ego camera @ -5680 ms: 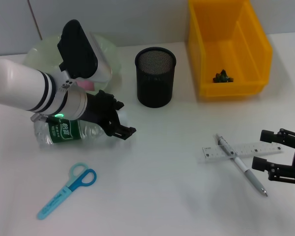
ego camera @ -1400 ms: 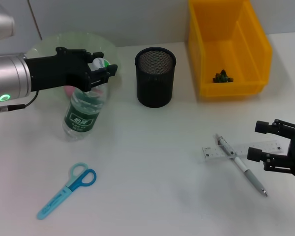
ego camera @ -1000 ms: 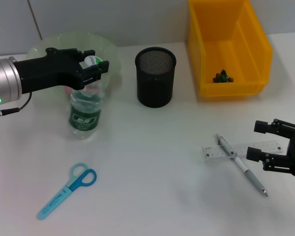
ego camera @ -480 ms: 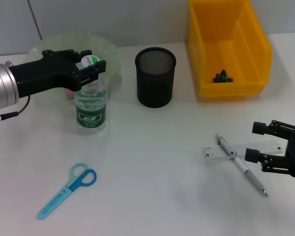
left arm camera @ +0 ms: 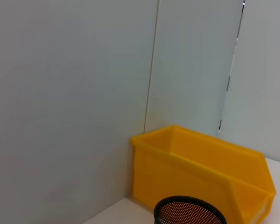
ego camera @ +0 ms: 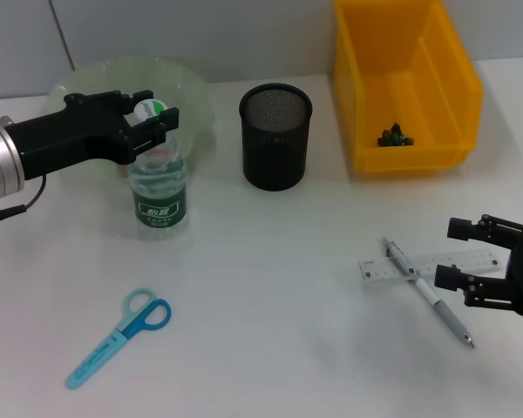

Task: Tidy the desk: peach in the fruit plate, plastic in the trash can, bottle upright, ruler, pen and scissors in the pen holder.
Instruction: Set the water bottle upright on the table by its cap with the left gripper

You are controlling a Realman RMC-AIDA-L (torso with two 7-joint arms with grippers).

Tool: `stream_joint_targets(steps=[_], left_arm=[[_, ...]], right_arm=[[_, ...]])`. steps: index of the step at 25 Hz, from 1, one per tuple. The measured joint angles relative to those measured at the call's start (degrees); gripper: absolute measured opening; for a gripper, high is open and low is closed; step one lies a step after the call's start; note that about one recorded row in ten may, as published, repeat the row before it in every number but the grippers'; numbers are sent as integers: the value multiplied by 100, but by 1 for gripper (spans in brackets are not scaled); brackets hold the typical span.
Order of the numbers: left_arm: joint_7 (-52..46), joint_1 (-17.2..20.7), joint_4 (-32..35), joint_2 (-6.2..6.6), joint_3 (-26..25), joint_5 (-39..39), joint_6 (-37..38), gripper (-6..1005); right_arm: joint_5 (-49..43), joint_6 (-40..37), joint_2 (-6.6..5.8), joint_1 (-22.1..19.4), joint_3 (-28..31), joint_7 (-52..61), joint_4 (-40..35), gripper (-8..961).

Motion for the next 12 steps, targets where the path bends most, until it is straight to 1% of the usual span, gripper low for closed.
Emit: stream_joint_targets(steps=[2,8,12], left_arm=[[1,17,24,1,2,-2,17,432],[28,41,136,12,-5,-27,62,572],[76,107,311,15,-7,-32,92,691]], right_arm=[[-16,-6,-2,4,8,0,0,833],[-21,-33,-3,7,24,0,0,833],[-22,-46,0,4,35,0,0,833]])
